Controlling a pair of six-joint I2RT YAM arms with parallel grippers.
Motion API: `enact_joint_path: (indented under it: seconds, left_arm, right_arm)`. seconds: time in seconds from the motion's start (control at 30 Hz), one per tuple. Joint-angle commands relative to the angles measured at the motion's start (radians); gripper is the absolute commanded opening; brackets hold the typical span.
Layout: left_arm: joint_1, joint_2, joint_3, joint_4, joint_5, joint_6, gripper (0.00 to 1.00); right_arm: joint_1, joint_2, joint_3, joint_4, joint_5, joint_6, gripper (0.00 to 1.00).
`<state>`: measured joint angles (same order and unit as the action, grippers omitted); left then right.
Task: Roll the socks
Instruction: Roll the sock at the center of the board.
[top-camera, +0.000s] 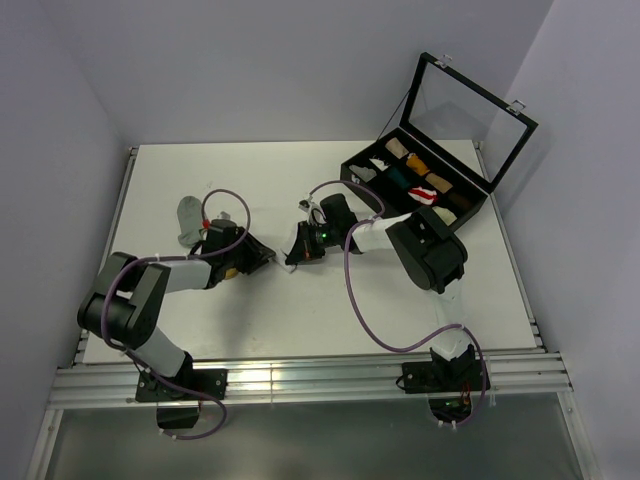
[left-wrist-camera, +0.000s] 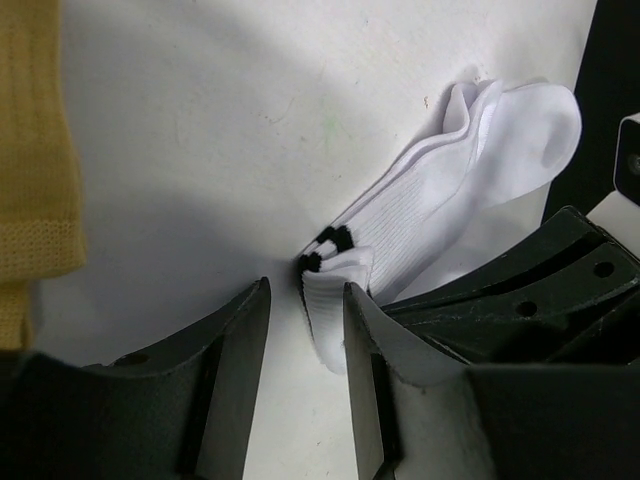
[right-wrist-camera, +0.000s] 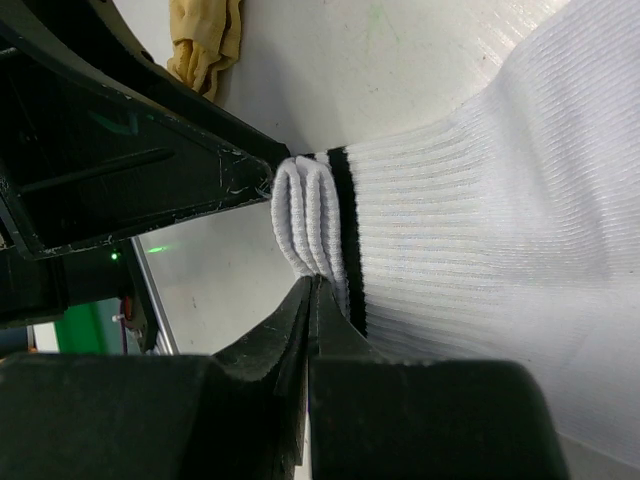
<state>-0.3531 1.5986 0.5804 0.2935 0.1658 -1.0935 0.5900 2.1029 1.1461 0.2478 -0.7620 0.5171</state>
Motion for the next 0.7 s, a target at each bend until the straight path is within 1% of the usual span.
enact_joint_path:
  seconds: [0.0, 0.4, 0.53, 0.67]
  left_arm:
    - [0.000, 0.057, -0.007, -0.105, -0.012, 0.043, 0.43]
    - [-0.009, 0.122, 0.032, -0.136, 0.001, 0.047, 0.43]
    - [-0.012, 0.136, 0.039, -0.151, 0.000, 0.046, 0.40]
    - [-0.014, 0.144, 0.050, -0.166, -0.005, 0.044, 0.36]
  right_arm:
    - [-0.001, 0.051, -0.013, -0.079, 0.029, -0.016, 0.00]
    - [-0.001, 0.049, -0.005, -0.078, 0.023, -0.011, 0.00]
    - [-0.001, 0.049, -0.005, -0.077, 0.023, -0.011, 0.00]
    - [-0.001, 0.046, -0.006, -0.077, 0.023, -0.014, 0.00]
